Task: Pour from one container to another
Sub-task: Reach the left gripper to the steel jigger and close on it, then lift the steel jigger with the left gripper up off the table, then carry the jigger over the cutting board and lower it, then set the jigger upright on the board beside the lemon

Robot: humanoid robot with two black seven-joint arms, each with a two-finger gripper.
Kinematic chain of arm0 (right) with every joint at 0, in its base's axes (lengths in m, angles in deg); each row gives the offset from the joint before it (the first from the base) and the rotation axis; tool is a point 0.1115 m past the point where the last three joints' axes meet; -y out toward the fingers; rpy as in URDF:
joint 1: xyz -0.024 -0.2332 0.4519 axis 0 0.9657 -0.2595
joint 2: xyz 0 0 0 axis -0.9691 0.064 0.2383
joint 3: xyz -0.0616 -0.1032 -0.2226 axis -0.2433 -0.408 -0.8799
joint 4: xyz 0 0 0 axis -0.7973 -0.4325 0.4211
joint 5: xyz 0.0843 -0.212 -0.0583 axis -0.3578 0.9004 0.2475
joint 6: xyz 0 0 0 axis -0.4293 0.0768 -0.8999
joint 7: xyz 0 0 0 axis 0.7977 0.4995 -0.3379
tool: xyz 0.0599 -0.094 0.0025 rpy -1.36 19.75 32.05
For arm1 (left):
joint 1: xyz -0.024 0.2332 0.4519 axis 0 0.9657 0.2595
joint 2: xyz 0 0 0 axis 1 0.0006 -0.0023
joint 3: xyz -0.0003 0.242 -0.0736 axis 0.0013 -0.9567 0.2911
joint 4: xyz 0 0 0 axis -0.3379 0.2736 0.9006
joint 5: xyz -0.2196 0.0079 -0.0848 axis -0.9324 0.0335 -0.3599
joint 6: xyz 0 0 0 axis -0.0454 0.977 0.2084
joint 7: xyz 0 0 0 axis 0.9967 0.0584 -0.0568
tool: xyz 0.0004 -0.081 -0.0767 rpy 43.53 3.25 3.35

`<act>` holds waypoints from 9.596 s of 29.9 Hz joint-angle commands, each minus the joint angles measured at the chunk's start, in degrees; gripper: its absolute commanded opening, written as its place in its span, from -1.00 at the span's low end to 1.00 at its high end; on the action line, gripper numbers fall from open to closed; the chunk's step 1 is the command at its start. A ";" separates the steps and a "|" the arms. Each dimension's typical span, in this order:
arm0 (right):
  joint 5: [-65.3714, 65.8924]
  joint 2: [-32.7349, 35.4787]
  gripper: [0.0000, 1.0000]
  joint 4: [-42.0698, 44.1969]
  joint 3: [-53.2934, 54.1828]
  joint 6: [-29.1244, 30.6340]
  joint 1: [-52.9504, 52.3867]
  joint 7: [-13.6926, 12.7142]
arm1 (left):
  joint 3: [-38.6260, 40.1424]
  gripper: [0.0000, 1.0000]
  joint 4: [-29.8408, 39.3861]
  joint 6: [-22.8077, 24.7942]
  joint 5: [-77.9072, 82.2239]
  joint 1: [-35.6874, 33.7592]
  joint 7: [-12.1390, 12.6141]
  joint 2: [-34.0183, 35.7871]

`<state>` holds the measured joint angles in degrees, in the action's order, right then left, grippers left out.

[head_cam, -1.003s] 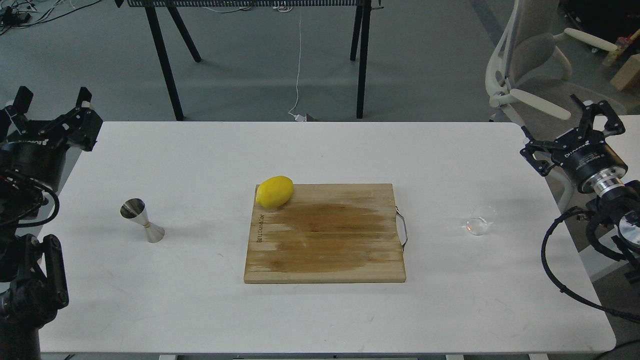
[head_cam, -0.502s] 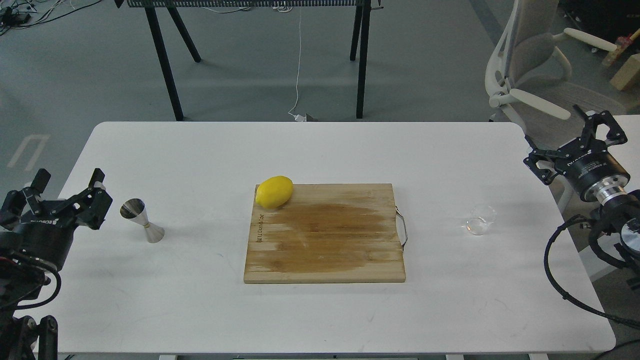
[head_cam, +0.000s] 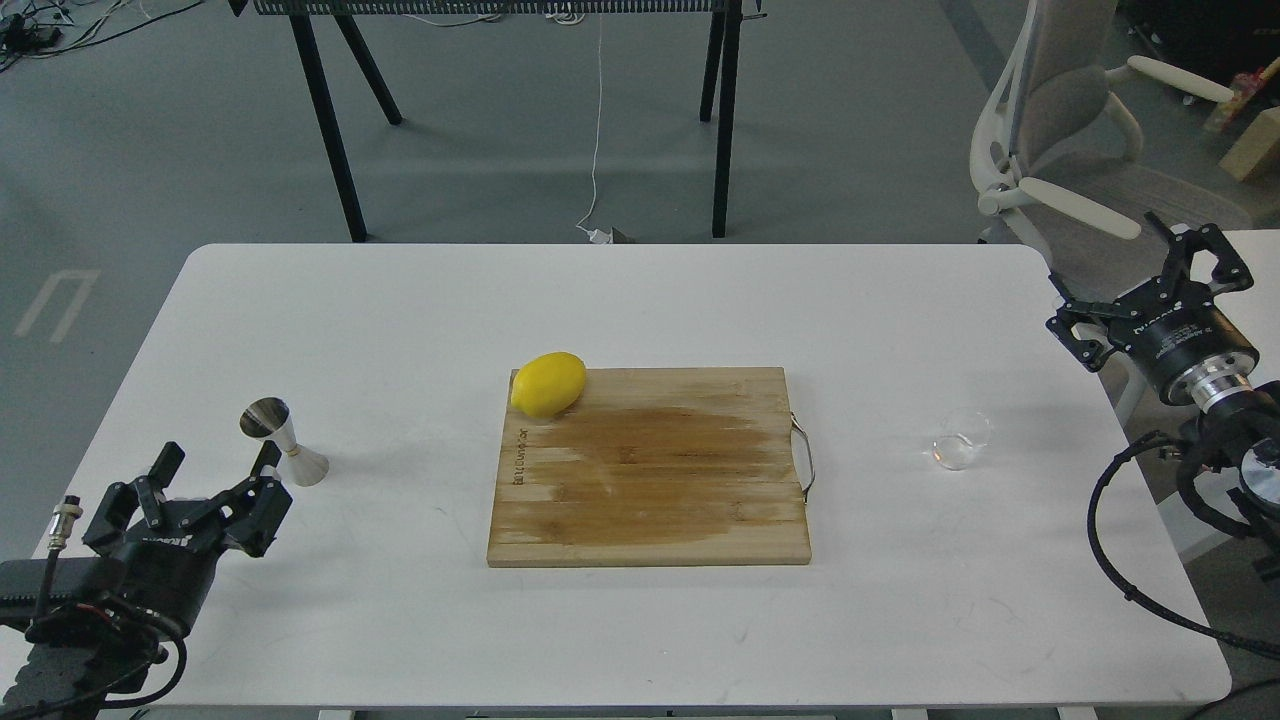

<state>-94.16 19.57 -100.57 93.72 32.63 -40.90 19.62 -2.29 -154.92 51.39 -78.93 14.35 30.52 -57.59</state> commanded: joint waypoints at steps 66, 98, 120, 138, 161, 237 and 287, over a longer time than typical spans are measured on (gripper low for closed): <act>-0.09 1.12 0.99 -0.16 0.02 0.00 1.30 0.00 | 11.87 -0.94 41.30 -14.31 16.81 -30.29 0.00 -0.44; 0.17 0.42 0.99 3.97 -0.95 0.00 0.60 -0.09 | -4.47 -0.83 35.41 7.77 8.56 -52.19 0.00 -0.44; 0.35 -0.20 0.99 5.20 -2.97 0.00 0.33 0.00 | -15.01 -0.82 26.10 37.79 -4.80 -55.53 0.00 -0.44; 0.44 -0.11 0.99 5.20 -3.06 0.00 -0.02 -0.09 | -44.80 -0.83 9.59 9.13 -6.92 -41.91 0.00 -0.44; 0.35 -1.78 0.99 5.11 -3.14 0.00 0.16 0.00 | -52.57 -0.86 16.86 -9.51 -8.06 -31.80 0.00 -0.44; 0.35 -1.87 0.99 4.59 -2.97 0.00 0.42 0.09 | -52.57 -0.02 22.32 -9.95 -7.54 -29.34 0.00 -0.44; 0.35 -1.87 0.99 4.59 -2.88 0.00 0.60 0.09 | -51.50 0.74 19.15 -9.77 -6.75 -28.90 0.00 -0.44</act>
<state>-93.82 17.71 -95.98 90.84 32.63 -40.30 19.71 -54.68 -135.41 41.53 -85.78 -14.58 30.52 -58.04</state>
